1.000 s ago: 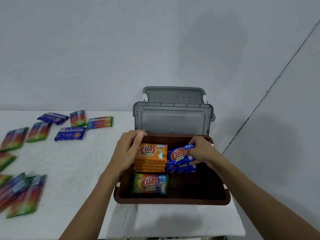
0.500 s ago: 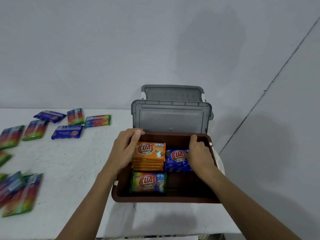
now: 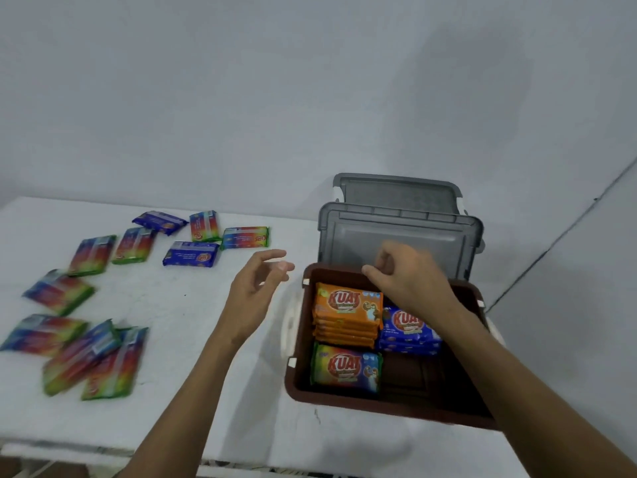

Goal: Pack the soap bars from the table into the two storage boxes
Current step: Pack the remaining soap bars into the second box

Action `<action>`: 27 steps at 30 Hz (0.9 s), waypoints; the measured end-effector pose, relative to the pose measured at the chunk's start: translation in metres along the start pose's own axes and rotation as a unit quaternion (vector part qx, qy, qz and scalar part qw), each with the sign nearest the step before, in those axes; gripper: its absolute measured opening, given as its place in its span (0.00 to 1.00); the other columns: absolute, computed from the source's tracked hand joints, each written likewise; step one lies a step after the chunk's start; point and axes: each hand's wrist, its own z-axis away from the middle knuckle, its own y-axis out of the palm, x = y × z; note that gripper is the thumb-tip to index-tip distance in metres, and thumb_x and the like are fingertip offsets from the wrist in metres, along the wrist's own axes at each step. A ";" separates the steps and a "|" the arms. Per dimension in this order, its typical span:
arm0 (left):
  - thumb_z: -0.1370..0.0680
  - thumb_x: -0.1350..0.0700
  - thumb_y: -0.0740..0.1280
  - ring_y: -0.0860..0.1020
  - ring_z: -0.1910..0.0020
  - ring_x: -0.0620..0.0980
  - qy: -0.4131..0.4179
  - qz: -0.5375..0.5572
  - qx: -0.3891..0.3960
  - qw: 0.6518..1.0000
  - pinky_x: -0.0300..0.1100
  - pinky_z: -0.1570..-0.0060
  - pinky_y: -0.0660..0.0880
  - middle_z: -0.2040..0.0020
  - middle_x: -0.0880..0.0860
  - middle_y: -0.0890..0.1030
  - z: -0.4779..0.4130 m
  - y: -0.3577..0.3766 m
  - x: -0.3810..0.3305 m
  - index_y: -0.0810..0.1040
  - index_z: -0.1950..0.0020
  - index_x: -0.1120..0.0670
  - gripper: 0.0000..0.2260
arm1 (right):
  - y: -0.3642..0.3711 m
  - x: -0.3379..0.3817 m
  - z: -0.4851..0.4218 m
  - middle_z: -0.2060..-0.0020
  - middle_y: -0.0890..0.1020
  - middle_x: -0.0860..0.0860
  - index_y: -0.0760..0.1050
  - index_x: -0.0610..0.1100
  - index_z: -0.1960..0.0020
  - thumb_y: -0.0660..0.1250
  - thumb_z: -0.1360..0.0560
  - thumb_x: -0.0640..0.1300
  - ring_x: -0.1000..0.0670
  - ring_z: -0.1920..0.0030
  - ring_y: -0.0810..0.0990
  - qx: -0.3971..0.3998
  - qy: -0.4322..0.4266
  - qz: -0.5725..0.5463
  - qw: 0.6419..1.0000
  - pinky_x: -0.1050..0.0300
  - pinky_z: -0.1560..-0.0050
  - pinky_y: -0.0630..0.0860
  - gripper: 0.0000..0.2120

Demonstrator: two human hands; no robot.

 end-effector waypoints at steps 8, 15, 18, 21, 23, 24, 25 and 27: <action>0.20 0.49 0.65 0.81 0.48 0.44 -0.055 -0.066 -0.050 0.995 0.40 0.48 0.77 0.47 0.45 0.82 0.001 -0.124 0.041 0.79 0.44 0.49 0.08 | 0.048 0.112 -0.054 0.60 0.81 0.55 0.73 0.50 0.55 0.66 0.23 0.55 0.52 0.59 0.80 0.017 -0.052 -0.046 0.997 0.55 0.58 0.77 0.09; 0.26 0.40 0.70 0.74 0.42 0.46 -0.191 -0.372 0.090 0.904 0.44 0.42 0.72 0.39 0.43 0.73 0.007 -0.236 0.092 0.73 0.37 0.41 0.19 | 0.130 0.196 -0.107 0.48 0.83 0.49 0.76 0.46 0.45 0.67 0.23 0.54 0.49 0.50 0.80 0.087 -0.118 -0.034 0.989 0.54 0.52 0.78 0.13; 0.30 0.39 0.73 0.74 0.43 0.47 -0.244 -0.398 0.160 0.870 0.44 0.43 0.74 0.39 0.46 0.74 0.007 -0.267 0.104 0.72 0.37 0.39 0.23 | 0.174 0.221 -0.131 0.45 0.82 0.48 0.74 0.47 0.42 0.67 0.23 0.56 0.48 0.47 0.79 0.137 -0.136 -0.010 0.981 0.52 0.51 0.79 0.16; 0.33 0.41 0.77 0.74 0.44 0.46 -0.260 -0.372 0.211 0.866 0.42 0.44 0.74 0.42 0.45 0.74 0.008 -0.282 0.111 0.72 0.38 0.39 0.26 | 0.212 0.239 -0.148 0.40 0.79 0.45 0.70 0.46 0.33 0.66 0.23 0.59 0.45 0.42 0.77 0.177 -0.142 0.014 0.974 0.50 0.48 0.78 0.25; 0.33 0.44 0.77 0.74 0.44 0.47 -0.256 -0.371 0.229 0.863 0.41 0.43 0.75 0.42 0.45 0.73 0.006 -0.287 0.116 0.72 0.38 0.40 0.26 | 0.233 0.246 -0.156 0.34 0.74 0.45 0.66 0.45 0.28 0.64 0.23 0.62 0.43 0.35 0.72 0.189 -0.140 0.037 0.971 0.47 0.41 0.74 0.30; 0.32 0.44 0.77 0.74 0.44 0.47 -0.255 -0.369 0.235 0.863 0.42 0.43 0.75 0.41 0.45 0.73 0.006 -0.288 0.118 0.72 0.38 0.40 0.25 | 0.243 0.248 -0.159 0.31 0.72 0.45 0.64 0.45 0.26 0.63 0.23 0.62 0.42 0.32 0.69 0.194 -0.140 0.055 0.969 0.46 0.38 0.72 0.32; 0.32 0.44 0.77 0.74 0.44 0.47 -0.252 -0.367 0.240 0.863 0.43 0.43 0.76 0.41 0.45 0.74 0.004 -0.290 0.119 0.72 0.38 0.40 0.25 | 0.250 0.249 -0.162 0.29 0.70 0.45 0.63 0.45 0.25 0.62 0.22 0.62 0.42 0.30 0.67 0.200 -0.139 0.075 0.967 0.46 0.36 0.71 0.32; 0.32 0.44 0.76 0.74 0.44 0.47 -0.244 -0.363 0.249 0.864 0.43 0.43 0.76 0.42 0.45 0.74 0.003 -0.292 0.122 0.72 0.39 0.40 0.24 | 0.260 0.249 -0.167 0.28 0.69 0.45 0.62 0.46 0.25 0.62 0.23 0.62 0.41 0.29 0.65 0.204 -0.140 0.117 0.962 0.44 0.33 0.69 0.33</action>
